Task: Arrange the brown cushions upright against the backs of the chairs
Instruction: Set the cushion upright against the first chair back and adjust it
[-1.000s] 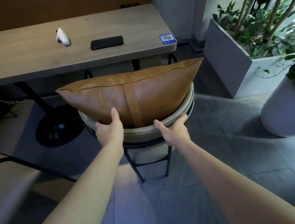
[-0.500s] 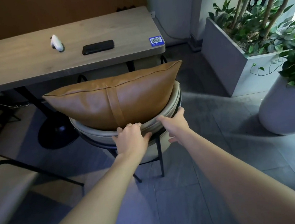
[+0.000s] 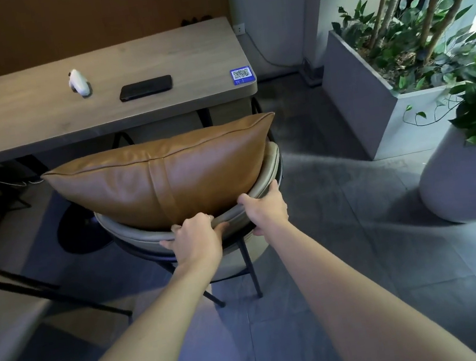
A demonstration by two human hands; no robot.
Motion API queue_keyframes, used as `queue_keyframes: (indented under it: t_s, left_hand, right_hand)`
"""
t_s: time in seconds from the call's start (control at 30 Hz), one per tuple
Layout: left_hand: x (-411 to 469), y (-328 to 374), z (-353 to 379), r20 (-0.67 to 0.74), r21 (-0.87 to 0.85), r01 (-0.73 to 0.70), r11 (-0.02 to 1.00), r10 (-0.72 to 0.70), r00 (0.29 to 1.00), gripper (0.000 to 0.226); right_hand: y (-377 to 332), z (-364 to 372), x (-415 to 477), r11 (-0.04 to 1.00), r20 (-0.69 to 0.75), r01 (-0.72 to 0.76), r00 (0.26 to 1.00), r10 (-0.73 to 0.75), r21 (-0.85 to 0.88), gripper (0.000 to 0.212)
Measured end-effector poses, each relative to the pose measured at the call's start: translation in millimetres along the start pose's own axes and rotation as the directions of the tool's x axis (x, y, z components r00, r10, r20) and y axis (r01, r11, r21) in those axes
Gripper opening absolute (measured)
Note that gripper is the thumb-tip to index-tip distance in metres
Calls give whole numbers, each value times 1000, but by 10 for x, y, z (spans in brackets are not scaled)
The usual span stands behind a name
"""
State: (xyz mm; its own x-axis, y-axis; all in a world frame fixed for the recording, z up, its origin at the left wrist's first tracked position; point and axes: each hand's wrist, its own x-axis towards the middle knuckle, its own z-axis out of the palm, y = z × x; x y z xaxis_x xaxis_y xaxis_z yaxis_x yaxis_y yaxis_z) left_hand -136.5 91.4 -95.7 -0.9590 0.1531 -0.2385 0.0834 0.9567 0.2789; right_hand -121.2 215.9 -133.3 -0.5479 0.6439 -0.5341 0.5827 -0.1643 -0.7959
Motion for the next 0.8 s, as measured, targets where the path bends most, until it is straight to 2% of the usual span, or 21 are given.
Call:
queue_keyframes:
  t_s: [0.2,0.4,0.53,0.67,0.8]
  left_hand:
    - [-15,-18,55,-17,35,-24,999,25,1000,35]
    - [84,-37,69,-10,4,1,1000,0,1000,36]
    - [120,-52,65,-16,-60,17,998,-18,1000,36]
    - [85,-53,45,4,-105,26,994,-26,1000,46]
    - [-39,-143,-28,93,-33,-76,997,79,993,54]
  right_hand:
    - [-29,2,23,999,6,9,1000,-8,-35,103]
    - [5,-34,33,999,29,37,999,-36,-25,103]
    - [93,-95,-22,998,95,42,995,-38,-39,104]
    - [294,-233,-208,961,122,154,984,-129,-228,90]
    - [504,-428,-544,855,164,274,961,-223,-441,73]
